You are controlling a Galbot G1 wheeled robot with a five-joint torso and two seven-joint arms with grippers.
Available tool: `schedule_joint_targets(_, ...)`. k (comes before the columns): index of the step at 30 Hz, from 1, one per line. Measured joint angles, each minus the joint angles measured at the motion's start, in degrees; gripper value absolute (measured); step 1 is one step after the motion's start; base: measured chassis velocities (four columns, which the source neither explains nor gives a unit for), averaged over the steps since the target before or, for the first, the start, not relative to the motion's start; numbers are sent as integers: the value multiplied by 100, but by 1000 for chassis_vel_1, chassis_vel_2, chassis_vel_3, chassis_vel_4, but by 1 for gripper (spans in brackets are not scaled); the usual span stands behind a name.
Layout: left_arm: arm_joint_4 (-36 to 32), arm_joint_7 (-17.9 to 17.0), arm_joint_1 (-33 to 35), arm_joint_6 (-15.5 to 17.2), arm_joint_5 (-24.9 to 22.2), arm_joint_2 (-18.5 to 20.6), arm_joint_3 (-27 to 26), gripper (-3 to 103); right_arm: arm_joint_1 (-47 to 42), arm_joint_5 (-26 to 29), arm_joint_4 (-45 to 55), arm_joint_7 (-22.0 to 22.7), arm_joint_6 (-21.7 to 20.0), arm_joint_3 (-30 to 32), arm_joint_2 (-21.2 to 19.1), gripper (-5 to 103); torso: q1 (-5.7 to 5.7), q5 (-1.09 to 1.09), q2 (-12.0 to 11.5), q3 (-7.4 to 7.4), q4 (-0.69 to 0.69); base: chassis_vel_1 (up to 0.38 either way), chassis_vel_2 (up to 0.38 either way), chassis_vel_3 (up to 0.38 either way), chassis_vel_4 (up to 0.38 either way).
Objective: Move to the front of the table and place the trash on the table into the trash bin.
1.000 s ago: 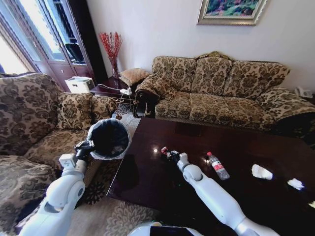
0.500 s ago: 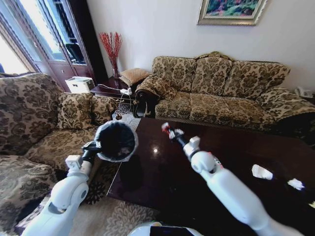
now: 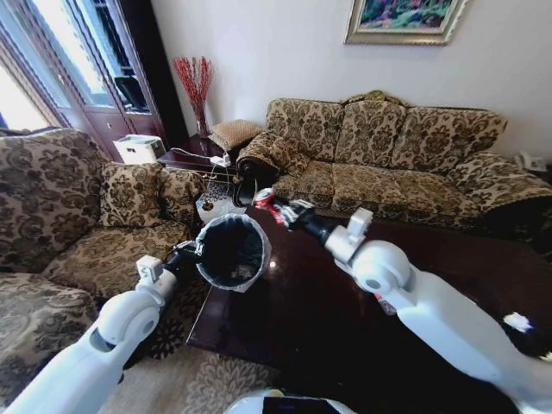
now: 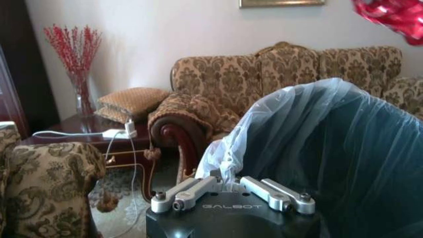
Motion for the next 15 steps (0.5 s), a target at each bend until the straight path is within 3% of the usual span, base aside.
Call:
schedule_joint_targets(3, 40, -61, -165, 48, -104, 182, 112, 0, 441, 75, -167, -11, 6, -396, 225, 9, 0, 0, 0, 0, 3, 0, 0, 0, 0)
schedule_joint_targets(6, 138, -105, -410, 120, -279, 321, 326, 0, 675, 77, -277, -1, -6, -728, 447, 9, 0, -3, 0, 0, -5, 0, 0, 0, 0)
schedule_joint_targets(15, 212, -136, -454, 148, -393, 336, 337, 0, 569, -359, -455, 109, -178, -1251, 679, 6, 0, 1, 0, 0, -3, 0, 0, 0, 0)
